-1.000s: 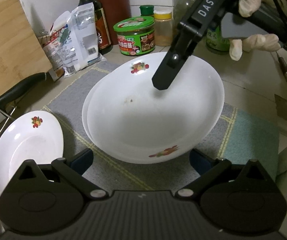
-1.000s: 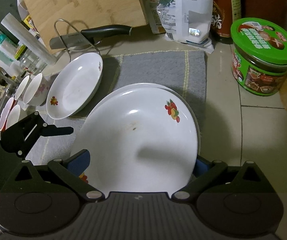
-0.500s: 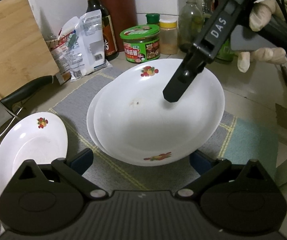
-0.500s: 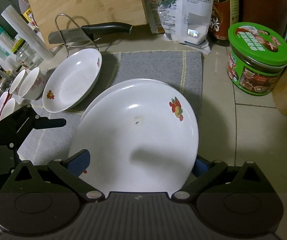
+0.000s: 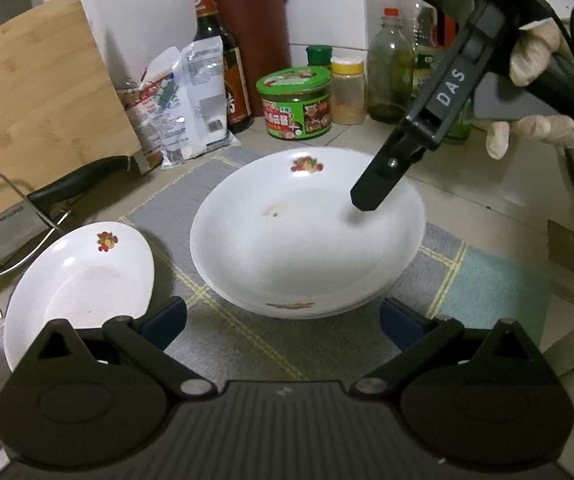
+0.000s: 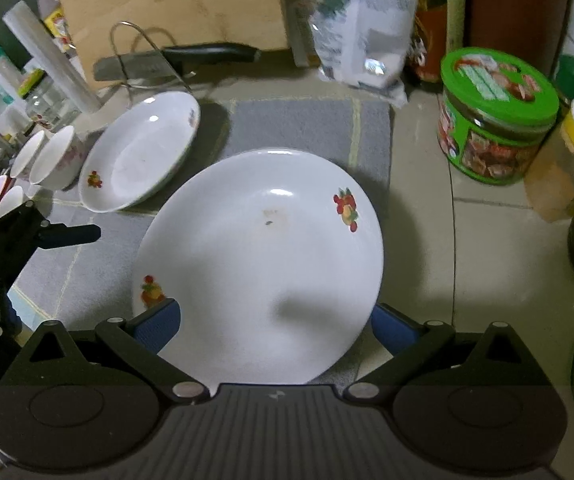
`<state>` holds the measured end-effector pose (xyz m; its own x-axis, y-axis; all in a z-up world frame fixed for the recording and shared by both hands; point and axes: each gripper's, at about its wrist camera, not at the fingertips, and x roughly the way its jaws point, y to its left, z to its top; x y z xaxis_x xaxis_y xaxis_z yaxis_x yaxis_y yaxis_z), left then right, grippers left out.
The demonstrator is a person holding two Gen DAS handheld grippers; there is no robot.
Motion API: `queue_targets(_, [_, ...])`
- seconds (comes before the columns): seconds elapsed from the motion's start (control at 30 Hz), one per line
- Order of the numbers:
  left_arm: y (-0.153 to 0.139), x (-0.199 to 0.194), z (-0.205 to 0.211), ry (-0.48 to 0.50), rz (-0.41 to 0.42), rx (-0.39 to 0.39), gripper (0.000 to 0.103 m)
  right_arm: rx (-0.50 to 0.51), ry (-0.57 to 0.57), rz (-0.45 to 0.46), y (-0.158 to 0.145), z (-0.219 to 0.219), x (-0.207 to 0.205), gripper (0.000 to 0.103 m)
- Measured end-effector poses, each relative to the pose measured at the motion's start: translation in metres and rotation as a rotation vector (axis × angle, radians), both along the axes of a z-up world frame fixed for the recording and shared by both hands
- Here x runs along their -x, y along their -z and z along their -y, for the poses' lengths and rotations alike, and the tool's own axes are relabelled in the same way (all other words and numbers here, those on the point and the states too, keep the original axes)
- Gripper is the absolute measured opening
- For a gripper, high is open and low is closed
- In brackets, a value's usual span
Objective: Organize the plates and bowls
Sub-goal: 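Open both tools and pull them back from the stacked plates, then move both tools to the rim of the white plate by the knife rack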
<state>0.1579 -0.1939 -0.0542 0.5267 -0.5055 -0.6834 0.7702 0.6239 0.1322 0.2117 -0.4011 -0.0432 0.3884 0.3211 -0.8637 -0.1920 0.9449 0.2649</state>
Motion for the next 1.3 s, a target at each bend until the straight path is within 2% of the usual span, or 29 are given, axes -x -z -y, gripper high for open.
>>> queue_targets(0.13, [-0.003,0.004,-0.005,-0.040,0.005,0.034,0.102,0.006,-0.018,0.072,-0.012,-0.006,0.007,0.103])
queue_targets(0.27, [-0.006,0.009,-0.012,-0.095,0.012,0.064,0.102,0.057,-0.033,0.188,-0.020,-0.013,0.016,0.103])
queue_targets(0.37, [-0.009,0.015,-0.020,-0.158,0.008,0.106,0.102,0.093,-0.058,0.290,-0.022,-0.019,0.025,0.103])
queue_targets(0.5, [-0.013,0.022,-0.032,-0.248,0.004,0.150,0.102,0.092,-0.069,0.363,-0.020,-0.027,0.032,0.103])
queue_targets(0.6, [-0.015,0.025,-0.042,-0.310,-0.006,0.172,0.102,0.083,-0.056,0.383,-0.017,-0.031,0.034,0.103])
queue_targets(0.77, [-0.013,0.022,-0.063,-0.371,-0.013,0.205,0.102,0.076,-0.024,0.363,-0.011,-0.042,0.033,0.103])
queue_targets(0.97, [0.002,0.004,-0.087,-0.438,-0.006,0.164,0.102,0.118,0.023,0.327,-0.004,-0.067,0.030,0.103])
queue_targets(1.3, [0.030,-0.016,-0.118,-0.494,-0.044,0.143,0.102,0.151,-0.010,0.295,0.000,-0.105,0.022,0.103])
